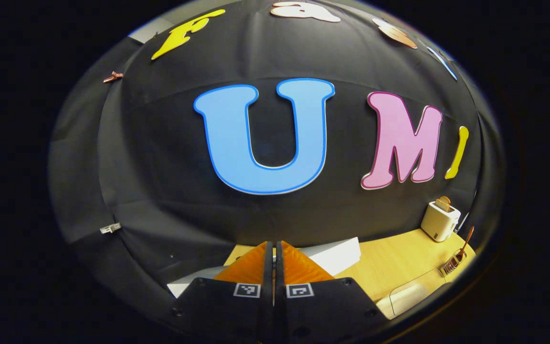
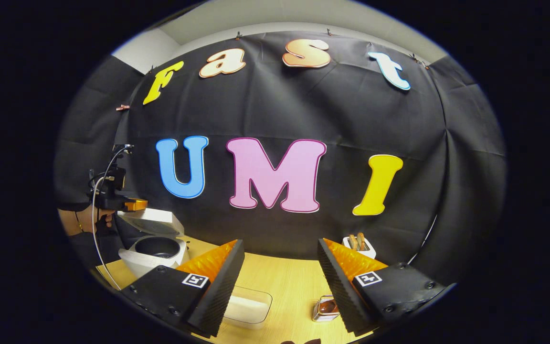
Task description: Close the left gripper, press the button to open the rice cooker; take a wooden spoon from the chopstick holder with the right hand, scoop a spoonful of rice and pour it into the rice cooker, then put the wooden spoon back into the chopstick holder.
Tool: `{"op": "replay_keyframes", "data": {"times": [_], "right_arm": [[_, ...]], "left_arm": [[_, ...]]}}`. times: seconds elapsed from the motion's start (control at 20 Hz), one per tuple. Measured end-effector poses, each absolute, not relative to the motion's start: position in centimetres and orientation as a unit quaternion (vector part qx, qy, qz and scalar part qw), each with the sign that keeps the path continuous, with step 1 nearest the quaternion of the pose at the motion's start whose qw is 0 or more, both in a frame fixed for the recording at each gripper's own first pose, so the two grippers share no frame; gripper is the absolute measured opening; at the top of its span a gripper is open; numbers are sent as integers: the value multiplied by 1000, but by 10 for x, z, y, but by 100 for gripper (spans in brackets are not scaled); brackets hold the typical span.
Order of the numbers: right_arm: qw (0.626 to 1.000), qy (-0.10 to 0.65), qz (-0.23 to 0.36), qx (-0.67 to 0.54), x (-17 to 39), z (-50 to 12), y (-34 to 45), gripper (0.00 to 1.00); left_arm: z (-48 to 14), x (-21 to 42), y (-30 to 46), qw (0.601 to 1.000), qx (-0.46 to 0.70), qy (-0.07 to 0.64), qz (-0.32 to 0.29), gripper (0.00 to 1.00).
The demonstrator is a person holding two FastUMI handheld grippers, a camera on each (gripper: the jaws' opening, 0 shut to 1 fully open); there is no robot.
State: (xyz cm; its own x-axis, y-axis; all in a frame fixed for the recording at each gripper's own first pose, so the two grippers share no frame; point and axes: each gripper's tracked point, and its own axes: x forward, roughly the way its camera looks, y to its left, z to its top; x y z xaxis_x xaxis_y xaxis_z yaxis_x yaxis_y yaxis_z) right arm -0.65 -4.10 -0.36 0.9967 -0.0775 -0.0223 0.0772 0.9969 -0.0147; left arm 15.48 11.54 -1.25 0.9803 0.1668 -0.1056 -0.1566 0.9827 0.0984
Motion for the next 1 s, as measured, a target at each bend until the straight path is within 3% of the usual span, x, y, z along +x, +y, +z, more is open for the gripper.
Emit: {"op": "replay_keyframes", "data": {"times": [0.65,0.75,0.8,1.0], "right_arm": [[999,15,-48,4,-12,-8,-51,95],[998,17,-52,10,-11,-10,-54,95],[998,18,-53,13,-10,-12,-56,95],[997,27,-62,27,-8,-26,-70,95]], "left_arm": [[40,165,133,993,59,-17,103,6],[45,155,127,994,47,-26,98,14],[46,151,123,994,42,-28,95,24],[48,130,106,996,28,-36,82,89]]}}
